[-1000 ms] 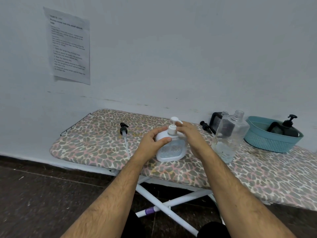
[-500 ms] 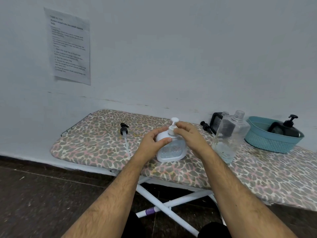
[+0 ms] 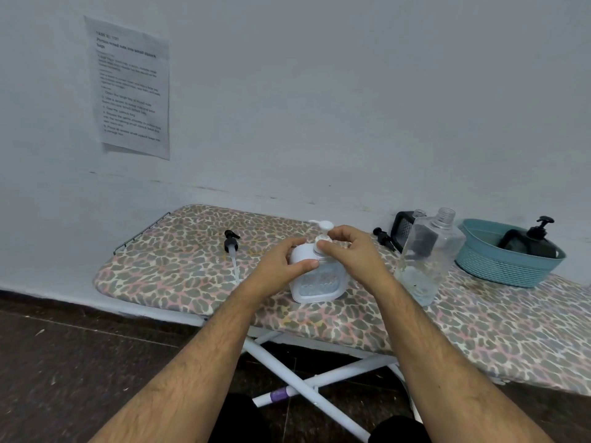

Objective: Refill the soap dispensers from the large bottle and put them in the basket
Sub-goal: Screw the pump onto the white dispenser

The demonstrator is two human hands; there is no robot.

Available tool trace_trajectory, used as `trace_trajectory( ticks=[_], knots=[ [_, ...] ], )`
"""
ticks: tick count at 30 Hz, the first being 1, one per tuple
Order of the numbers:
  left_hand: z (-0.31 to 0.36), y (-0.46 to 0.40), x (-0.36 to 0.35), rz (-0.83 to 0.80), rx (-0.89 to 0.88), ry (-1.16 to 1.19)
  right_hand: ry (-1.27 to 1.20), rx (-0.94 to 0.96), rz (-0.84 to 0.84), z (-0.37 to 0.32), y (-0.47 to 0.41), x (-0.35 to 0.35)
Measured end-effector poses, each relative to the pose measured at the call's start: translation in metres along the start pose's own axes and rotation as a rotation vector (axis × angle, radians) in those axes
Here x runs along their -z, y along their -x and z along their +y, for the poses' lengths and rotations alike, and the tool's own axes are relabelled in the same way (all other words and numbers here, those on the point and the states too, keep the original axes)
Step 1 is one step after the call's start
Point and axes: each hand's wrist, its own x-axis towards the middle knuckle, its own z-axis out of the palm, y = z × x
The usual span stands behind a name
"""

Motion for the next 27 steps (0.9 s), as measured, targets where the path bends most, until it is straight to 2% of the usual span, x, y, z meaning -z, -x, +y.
trace_trajectory(
  ticks=[5,10,16,20,25,27],
  knots=[
    [-0.005,0.005,0.008,0.079,0.005,0.007,-0.155,0.000,-0.106,-0.009,0.001,0.005],
    [-0.007,0.008,0.005,0.112,-0.001,0.010,-0.145,0.004,-0.071,-0.013,-0.001,0.003],
    [-0.007,0.008,0.004,0.116,0.013,0.018,-0.156,-0.035,-0.120,-0.009,-0.004,0.005],
    [-0.005,0.009,0.005,0.101,0.019,0.024,-0.156,-0.009,-0.054,-0.009,-0.003,0.003],
    [-0.003,0.010,0.007,0.086,0.016,0.016,-0.235,-0.045,-0.116,-0.007,-0.004,0.004],
    [-0.002,0.011,0.007,0.086,0.012,0.019,-0.215,-0.039,-0.086,-0.005,-0.004,0.002]
  ],
)
